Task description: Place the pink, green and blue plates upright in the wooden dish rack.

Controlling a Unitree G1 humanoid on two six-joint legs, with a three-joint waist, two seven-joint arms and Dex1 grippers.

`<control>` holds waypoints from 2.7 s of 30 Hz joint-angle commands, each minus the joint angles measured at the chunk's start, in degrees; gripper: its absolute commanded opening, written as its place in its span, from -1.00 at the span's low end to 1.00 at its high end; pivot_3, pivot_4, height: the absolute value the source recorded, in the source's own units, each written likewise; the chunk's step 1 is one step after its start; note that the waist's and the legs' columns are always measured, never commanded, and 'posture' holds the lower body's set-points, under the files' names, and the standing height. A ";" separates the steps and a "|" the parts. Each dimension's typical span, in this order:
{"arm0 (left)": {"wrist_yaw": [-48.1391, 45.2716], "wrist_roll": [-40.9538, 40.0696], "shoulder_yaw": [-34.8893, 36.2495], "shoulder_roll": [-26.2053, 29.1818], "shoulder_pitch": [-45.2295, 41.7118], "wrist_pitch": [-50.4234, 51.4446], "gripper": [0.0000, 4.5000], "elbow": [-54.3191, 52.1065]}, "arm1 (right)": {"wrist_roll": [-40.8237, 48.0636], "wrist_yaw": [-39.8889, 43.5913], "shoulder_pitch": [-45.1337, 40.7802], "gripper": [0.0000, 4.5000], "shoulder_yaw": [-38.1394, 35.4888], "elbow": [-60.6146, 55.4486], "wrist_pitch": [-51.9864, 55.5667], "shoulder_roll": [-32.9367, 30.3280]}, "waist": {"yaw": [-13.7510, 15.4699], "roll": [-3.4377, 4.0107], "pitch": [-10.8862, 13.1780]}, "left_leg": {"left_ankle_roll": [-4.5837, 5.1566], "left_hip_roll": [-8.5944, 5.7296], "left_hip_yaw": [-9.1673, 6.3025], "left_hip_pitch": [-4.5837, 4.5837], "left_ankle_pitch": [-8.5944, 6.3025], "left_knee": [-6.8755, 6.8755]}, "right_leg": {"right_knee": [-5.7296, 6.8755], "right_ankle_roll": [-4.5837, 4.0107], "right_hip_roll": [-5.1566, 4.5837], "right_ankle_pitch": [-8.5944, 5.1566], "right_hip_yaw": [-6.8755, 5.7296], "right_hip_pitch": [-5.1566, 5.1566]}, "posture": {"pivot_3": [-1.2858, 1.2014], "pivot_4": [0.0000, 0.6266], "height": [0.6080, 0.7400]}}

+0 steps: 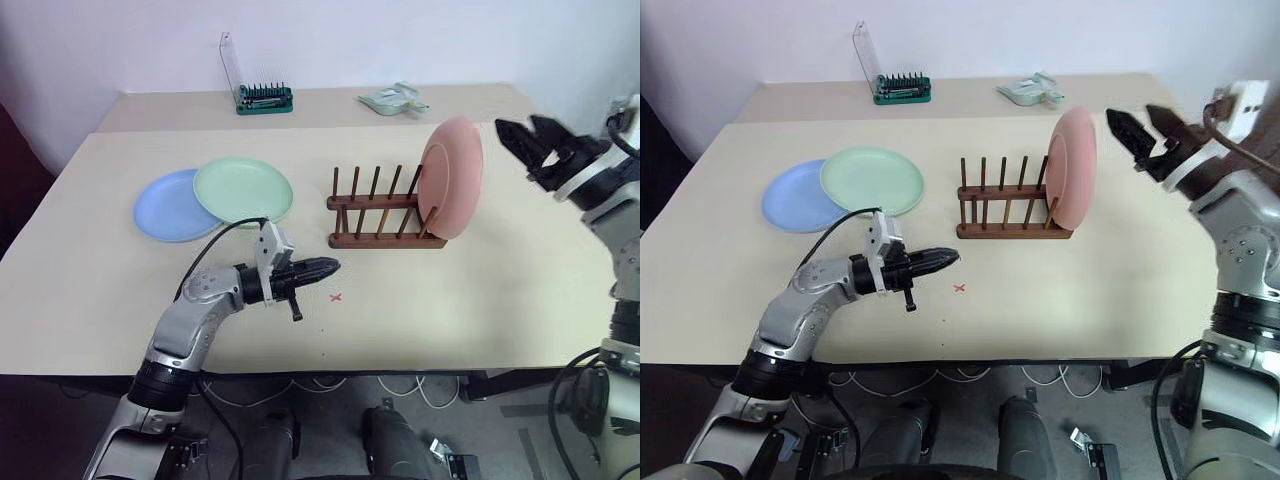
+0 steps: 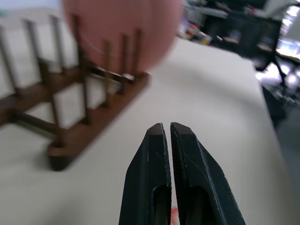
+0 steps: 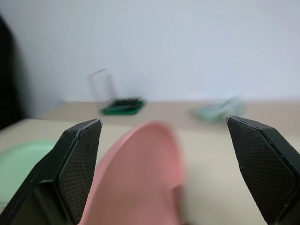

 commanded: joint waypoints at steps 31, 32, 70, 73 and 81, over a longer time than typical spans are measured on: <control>47.34 6.97 22.69 2.05 -32.39 20.34 0.00 37.36 | -20.20 5.19 5.72 0.95 26.60 -33.18 0.92 3.24 | 0.04 -0.47 0.06 | -0.39 -0.07 -0.13 -0.06 0.22 0.04 | 0.11 0.06 0.00 0.04 -0.04 -0.08 | 0.03 -0.52 1.00; 47.43 7.00 22.86 1.87 -32.37 19.94 -0.23 37.26 | -20.23 5.11 5.91 0.95 26.49 -33.37 1.16 3.24 | 0.03 -0.47 0.06 | -0.39 -0.07 -0.13 -0.06 0.22 0.05 | 0.13 0.06 0.00 0.04 -0.05 -0.09 | 0.03 -0.52 1.00; 41.25 -0.35 12.08 -14.68 -19.18 -3.38 -0.97 -9.46 | -63.64 -3.41 -10.40 0.95 44.51 -10.24 -32.60 15.76 | -0.06 -0.72 0.16 | -0.53 -0.05 -0.05 -0.06 0.30 0.05 | 0.28 0.02 0.01 0.06 0.01 -0.18 | 0.03 -0.52 1.00; 41.46 -0.73 12.04 -14.97 -18.78 -3.13 -1.00 -10.17 | -64.41 -3.18 -10.20 0.70 44.25 -10.14 -32.84 16.19 | -0.09 -0.72 0.16 | -0.53 -0.05 -0.05 -0.06 0.30 0.05 | 0.28 0.02 0.01 0.06 0.01 -0.18 | 0.03 -0.52 1.00; 41.98 -1.35 13.19 -14.87 -18.86 -3.26 -1.00 -10.03 | -67.36 -4.10 -10.19 -0.99 43.63 -9.04 -33.54 16.48 | -0.09 -0.72 0.16 | -0.53 -0.06 -0.05 -0.05 0.30 0.06 | 0.29 0.02 0.01 0.06 0.01 -0.18 | 0.03 -0.52 1.00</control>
